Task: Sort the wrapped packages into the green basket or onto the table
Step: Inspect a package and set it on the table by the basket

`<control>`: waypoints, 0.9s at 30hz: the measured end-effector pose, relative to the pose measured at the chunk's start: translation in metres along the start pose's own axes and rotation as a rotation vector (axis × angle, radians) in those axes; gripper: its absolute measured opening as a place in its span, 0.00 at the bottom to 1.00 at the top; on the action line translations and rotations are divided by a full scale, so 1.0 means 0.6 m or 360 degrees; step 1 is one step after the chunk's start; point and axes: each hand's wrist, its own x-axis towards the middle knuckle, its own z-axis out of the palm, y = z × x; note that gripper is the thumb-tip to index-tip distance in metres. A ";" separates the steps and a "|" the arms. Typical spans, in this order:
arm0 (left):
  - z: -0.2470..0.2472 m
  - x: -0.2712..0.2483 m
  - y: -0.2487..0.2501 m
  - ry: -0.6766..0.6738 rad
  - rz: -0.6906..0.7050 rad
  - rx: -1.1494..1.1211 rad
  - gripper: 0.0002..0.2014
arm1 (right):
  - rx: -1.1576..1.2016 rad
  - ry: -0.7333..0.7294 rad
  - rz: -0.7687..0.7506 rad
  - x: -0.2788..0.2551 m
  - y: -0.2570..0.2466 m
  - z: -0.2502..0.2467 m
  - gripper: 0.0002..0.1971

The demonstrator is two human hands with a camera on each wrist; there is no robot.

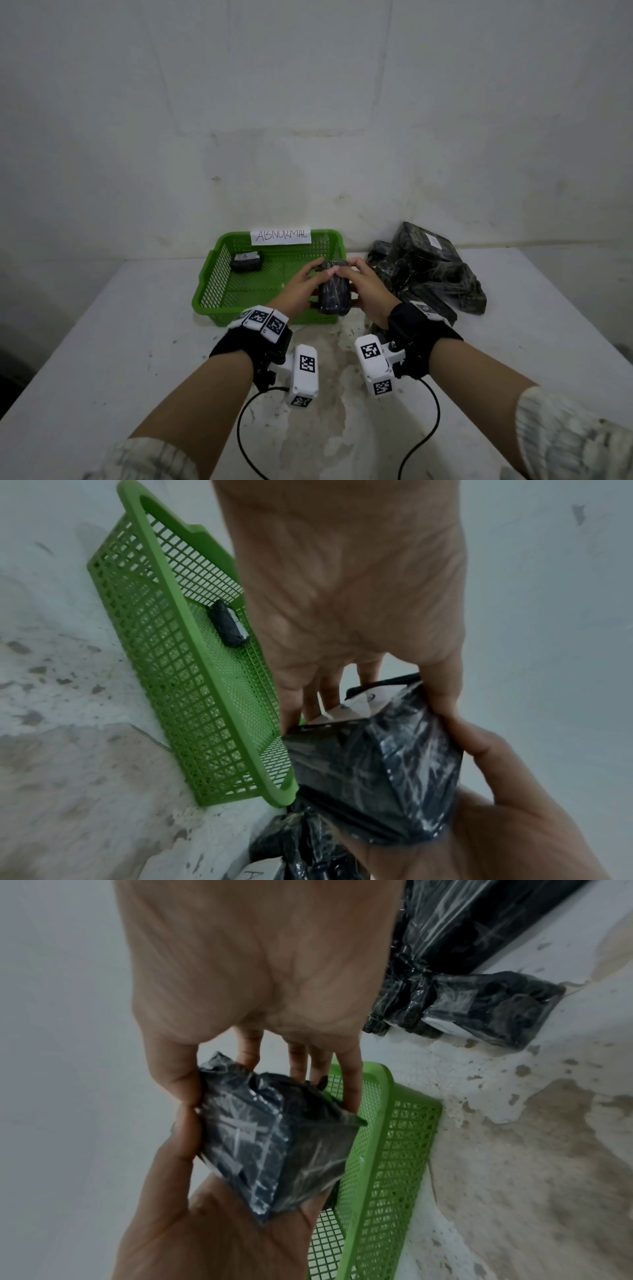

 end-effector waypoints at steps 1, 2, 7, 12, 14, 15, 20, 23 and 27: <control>0.001 0.001 0.001 0.0010 0.0020 0.0011 0.22 | 0.0040 -0.0024 0.0001 -0.002 -0.001 0.001 0.04; 0.001 0.002 0.002 0.0031 0.0039 0.0012 0.21 | 0.0075 -0.0048 0.0001 -0.004 -0.002 0.002 0.03; -0.005 0.008 0.003 0.0114 0.0022 -0.0115 0.19 | -0.0024 -0.0158 -0.0024 -0.008 -0.001 0.006 0.21; -0.010 0.000 0.002 0.0104 0.0015 -0.0111 0.19 | -0.0149 -0.0128 -0.0036 -0.016 -0.006 0.011 0.23; -0.010 -0.005 0.003 0.0067 0.0007 -0.0088 0.21 | -0.0092 -0.0083 -0.0039 -0.015 -0.006 0.011 0.21; -0.010 -0.007 0.004 0.0052 0.0005 -0.0077 0.22 | -0.0053 -0.0061 -0.0033 -0.013 -0.005 0.012 0.21; -0.010 -0.007 0.005 0.0051 -0.0039 -0.0172 0.27 | 0.0047 -0.0032 -0.0020 -0.005 0.001 0.009 0.23; -0.009 -0.007 0.007 0.0111 0.0010 -0.0153 0.26 | 0.0089 -0.0084 0.0004 -0.006 -0.001 0.009 0.25; -0.006 -0.004 0.009 0.0171 0.0076 -0.0083 0.25 | 0.0161 -0.0161 0.0030 -0.009 -0.002 0.006 0.28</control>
